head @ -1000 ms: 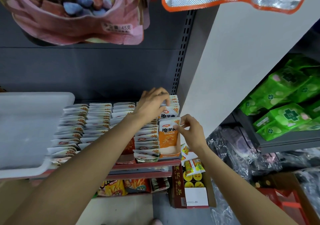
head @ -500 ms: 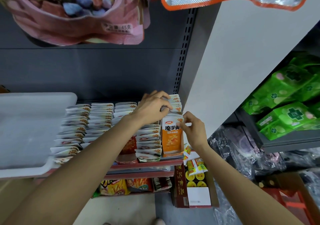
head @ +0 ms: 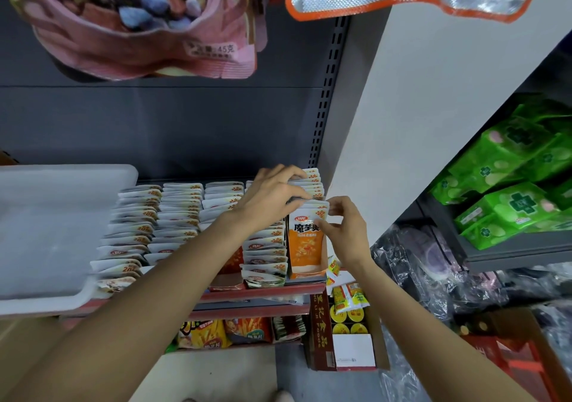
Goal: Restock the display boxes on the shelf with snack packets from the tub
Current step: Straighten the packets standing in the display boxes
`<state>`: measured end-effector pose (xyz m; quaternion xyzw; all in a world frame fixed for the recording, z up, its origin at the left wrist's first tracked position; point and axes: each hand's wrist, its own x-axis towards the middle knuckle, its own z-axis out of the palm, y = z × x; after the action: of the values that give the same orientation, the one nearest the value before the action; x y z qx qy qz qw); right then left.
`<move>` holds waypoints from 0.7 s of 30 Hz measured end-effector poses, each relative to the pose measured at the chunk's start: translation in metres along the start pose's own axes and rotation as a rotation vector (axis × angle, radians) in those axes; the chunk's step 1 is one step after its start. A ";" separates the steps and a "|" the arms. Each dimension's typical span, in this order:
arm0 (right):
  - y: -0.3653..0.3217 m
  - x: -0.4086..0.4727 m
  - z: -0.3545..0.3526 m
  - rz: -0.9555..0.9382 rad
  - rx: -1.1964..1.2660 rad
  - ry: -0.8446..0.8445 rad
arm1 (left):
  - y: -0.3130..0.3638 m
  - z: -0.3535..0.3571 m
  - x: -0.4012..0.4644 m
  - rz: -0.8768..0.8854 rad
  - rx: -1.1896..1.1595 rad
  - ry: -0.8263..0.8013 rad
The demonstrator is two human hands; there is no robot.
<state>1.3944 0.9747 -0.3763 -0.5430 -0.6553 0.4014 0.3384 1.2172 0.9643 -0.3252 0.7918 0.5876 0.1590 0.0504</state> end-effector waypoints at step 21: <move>-0.010 0.000 0.011 0.051 -0.145 -0.304 | 0.021 0.010 -0.025 -0.179 0.096 -0.137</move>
<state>1.3804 0.9724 -0.3720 -0.5153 -0.7123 0.4391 0.1852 1.2326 0.9349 -0.3337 0.7465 0.6582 0.0714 0.0666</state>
